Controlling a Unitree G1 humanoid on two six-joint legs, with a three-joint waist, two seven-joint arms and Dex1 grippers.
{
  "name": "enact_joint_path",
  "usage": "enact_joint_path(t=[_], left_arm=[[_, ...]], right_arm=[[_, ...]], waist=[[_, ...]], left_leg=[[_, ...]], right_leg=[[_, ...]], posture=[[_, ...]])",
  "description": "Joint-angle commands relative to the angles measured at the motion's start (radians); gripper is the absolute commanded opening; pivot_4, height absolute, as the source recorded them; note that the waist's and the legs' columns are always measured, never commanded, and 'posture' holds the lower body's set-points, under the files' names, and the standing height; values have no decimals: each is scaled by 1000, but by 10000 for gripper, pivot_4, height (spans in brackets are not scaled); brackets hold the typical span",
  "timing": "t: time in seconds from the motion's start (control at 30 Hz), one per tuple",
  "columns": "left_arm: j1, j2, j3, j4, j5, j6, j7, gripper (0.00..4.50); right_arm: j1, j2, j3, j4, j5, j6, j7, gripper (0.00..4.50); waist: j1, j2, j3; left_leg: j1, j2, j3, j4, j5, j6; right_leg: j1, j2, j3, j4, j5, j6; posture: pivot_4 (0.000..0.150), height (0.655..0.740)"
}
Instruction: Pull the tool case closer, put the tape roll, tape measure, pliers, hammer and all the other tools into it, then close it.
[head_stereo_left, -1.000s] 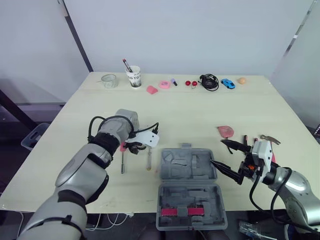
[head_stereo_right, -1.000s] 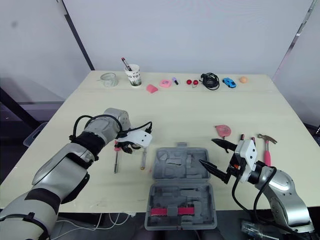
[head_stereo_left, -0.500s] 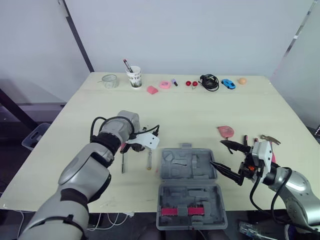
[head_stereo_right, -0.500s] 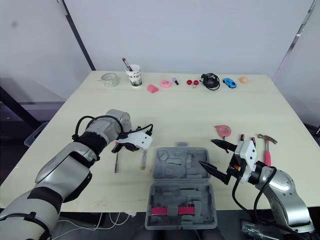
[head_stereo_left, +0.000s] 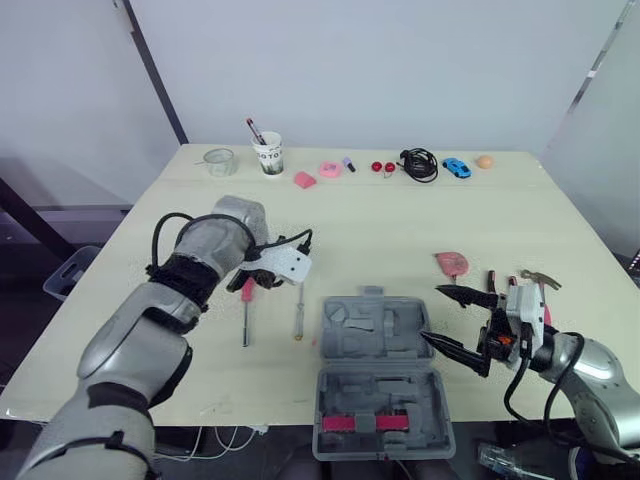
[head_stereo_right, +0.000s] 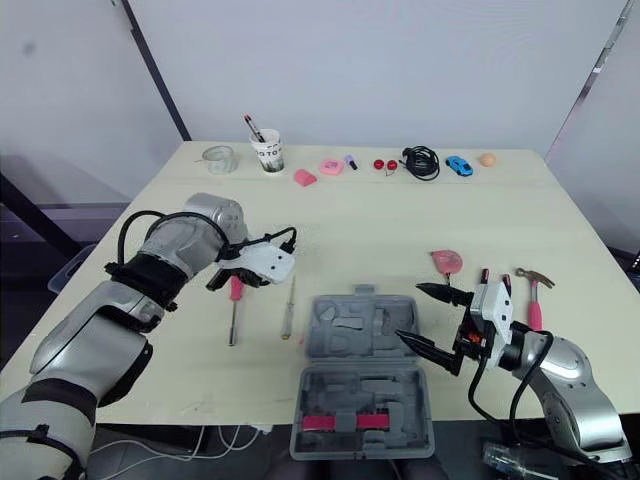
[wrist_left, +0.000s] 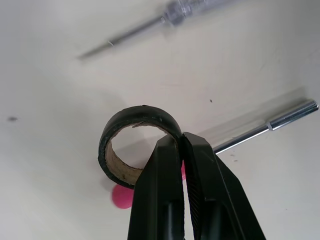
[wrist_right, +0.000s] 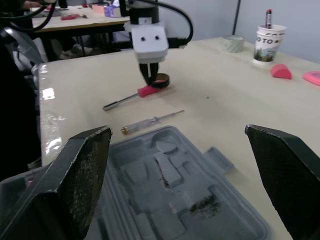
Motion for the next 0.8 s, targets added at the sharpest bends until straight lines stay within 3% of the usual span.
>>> enact_joint_path(t=[0.03, 0.4, 0.8], left_arm=[[25, 22, 34, -147, -33, 74, -67, 994], [117, -7, -3, -457, -216, 376, -71, 994], [133, -142, 0, -315, -275, 450, 4, 994]], right_arm=[[-1, -26, -4, -42, 42, 12, 47, 45000], [3, -47, -29, -16, 35, 1, 62, 45000], [14, -64, -40, -14, 32, -2, 62, 45000]], waist=[[0, 0, 0], [0, 0, 0], [0, 0, 0]], left_leg=[[0, 0, 0, 0, 0, 0], [0, 0, -1, 0, 0, 0], [0, 0, -1, 1, 0, 0]], right_leg=[[0, 0, 0, 0, 0, 0], [0, 0, 1, 0, 0, 0], [0, 0, 1, 0, 0, 0]], posture=[[1500, 7400], [1500, 7400], [1500, 7400]])
